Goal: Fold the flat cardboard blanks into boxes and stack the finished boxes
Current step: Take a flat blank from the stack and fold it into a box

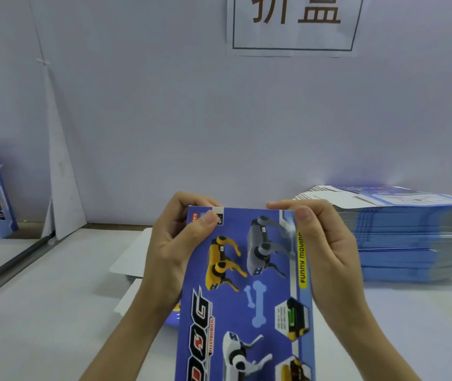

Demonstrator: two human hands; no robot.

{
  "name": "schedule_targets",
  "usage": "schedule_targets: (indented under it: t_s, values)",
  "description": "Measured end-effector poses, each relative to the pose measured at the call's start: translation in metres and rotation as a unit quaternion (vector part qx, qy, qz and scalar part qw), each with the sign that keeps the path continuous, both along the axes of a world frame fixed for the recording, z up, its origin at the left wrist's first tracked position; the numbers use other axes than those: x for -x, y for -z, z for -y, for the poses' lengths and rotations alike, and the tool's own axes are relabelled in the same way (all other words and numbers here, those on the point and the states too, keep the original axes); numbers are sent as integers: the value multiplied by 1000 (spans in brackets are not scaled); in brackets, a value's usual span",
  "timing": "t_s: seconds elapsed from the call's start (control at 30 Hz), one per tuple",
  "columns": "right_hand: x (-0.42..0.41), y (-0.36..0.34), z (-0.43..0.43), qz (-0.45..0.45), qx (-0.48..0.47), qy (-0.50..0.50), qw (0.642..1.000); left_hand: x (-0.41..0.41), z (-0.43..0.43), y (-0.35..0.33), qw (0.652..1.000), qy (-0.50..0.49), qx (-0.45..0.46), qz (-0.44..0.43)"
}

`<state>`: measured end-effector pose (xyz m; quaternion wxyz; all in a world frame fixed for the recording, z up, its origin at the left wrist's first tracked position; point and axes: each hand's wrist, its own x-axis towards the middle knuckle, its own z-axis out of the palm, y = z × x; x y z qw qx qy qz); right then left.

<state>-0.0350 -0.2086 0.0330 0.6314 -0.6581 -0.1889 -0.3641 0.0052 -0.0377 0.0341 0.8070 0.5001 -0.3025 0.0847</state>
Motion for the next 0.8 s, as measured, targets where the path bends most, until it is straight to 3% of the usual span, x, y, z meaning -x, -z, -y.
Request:
schedule_targets:
  t_s: [0.33,0.43,0.53,0.6,0.63,0.67,0.73,0.8]
  values:
    - [-1,-2,4,6,20,-8,1000,1,1,-3,1000,-22,2,-3]
    - [-10,4,6,-80,51,-53,994,-4,-2,-6,994,-76,39,-63]
    - [-17,5,15,-301,133,-156,931,-21,-13,0,970,-164,91,-156]
    - [-11,4,25,-363,201,-287,863,-33,-21,7,946,-197,96,-238]
    - [-6,2,28,-355,218,-321,851,-37,-24,10,936,-201,90,-274]
    - [-3,3,32,-336,220,-323,857,-39,-25,12,929,-200,90,-300]
    - [-3,6,32,-298,199,-232,904,-41,-21,12,929,-181,89,-311]
    - [-11,8,27,-303,80,-144,939,-38,-16,8,946,-156,51,-279]
